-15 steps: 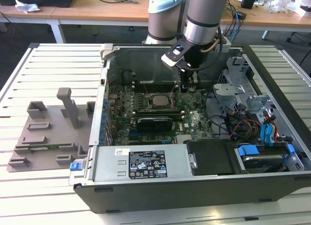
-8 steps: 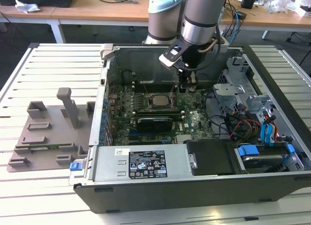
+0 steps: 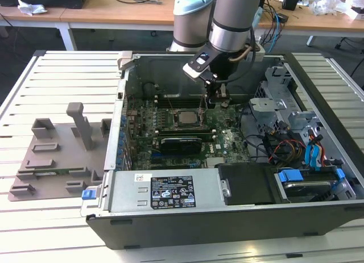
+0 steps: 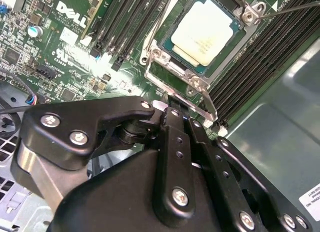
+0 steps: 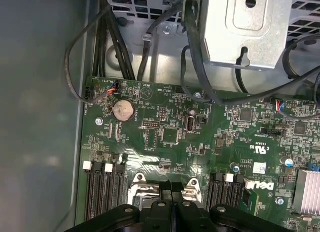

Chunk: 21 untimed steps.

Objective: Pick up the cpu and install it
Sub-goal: 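Close the cpu cover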

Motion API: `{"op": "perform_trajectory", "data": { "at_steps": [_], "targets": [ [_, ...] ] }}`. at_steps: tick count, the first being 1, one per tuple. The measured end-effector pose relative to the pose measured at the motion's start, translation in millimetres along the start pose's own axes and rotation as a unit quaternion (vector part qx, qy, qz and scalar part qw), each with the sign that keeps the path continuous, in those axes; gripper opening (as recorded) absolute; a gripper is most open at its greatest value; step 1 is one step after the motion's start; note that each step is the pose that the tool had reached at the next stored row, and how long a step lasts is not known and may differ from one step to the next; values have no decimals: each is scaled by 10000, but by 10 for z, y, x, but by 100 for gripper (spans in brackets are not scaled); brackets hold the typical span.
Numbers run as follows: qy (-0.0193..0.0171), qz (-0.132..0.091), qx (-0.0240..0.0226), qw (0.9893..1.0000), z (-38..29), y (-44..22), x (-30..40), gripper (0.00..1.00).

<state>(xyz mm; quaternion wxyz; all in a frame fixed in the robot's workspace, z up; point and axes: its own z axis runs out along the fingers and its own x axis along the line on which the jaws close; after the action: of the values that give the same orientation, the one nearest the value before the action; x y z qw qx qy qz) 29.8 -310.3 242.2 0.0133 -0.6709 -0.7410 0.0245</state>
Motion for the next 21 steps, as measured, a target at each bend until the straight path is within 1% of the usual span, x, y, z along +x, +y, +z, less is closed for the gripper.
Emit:
{"op": "perform_trajectory", "data": {
  "at_steps": [2, 7, 12, 13, 15, 21],
  "targets": [
    [0, 0, 0, 10000, 1, -12, 1, 11],
    [0, 0, 0, 10000, 11, -88, 9, 11],
    [-1, 0, 0, 10000, 43, -147, 16, 11],
    [-1, 0, 1, 10000, 52, -176, 18, 11],
    [0, 0, 0, 10000, 66, -211, 22, 11],
    [0, 0, 0, 10000, 97, -245, 26, 11]
  ]
}}
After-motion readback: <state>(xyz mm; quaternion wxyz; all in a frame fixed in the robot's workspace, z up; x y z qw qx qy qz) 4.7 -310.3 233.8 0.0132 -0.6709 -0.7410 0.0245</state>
